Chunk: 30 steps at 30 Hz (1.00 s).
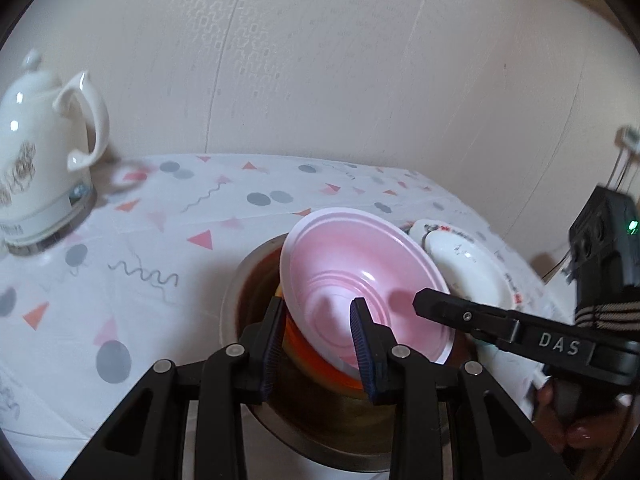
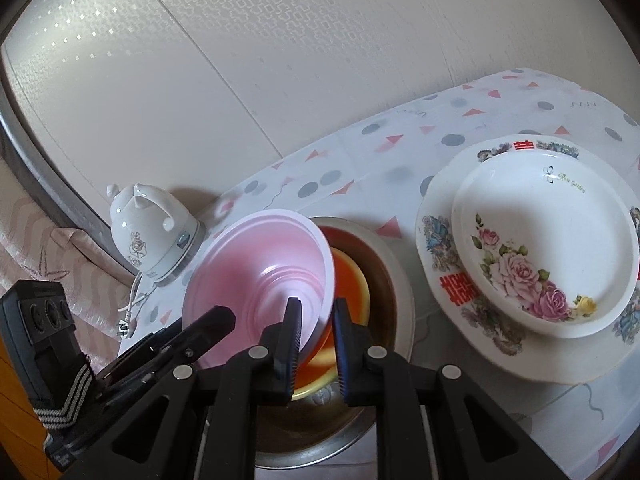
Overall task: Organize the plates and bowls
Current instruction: 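Carry the pink-and-red bowl with both grippers over the yellow bowl, then lower the pink-and-red bowl into the yellow bowl and open both grippers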
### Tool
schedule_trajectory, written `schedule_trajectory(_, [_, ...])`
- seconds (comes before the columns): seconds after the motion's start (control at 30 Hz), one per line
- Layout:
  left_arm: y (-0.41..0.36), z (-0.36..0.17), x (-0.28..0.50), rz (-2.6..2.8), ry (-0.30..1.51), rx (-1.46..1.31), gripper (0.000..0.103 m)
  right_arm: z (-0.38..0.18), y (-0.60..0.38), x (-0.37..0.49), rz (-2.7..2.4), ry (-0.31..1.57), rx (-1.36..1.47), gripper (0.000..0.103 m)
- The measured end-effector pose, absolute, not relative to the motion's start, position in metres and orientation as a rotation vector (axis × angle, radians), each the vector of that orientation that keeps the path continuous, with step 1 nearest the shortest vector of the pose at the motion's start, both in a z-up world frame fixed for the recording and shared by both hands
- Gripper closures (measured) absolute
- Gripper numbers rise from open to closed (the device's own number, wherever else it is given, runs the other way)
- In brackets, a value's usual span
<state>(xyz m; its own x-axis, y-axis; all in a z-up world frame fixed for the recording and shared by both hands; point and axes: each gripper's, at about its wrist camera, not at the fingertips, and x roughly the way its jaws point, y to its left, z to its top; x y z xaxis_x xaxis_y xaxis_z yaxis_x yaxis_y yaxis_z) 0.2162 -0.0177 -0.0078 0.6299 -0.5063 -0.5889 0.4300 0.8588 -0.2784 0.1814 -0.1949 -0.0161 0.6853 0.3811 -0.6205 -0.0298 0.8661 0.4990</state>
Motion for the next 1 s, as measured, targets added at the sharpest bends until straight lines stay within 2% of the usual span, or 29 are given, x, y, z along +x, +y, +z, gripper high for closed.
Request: schedule_trajectory(1.0, [-0.0259,-0.0111,0.222,-0.471,0.736,-0.023,0.069,-0.0161,-0.1939,0.1828,0.16,0.808,0.458,0.082])
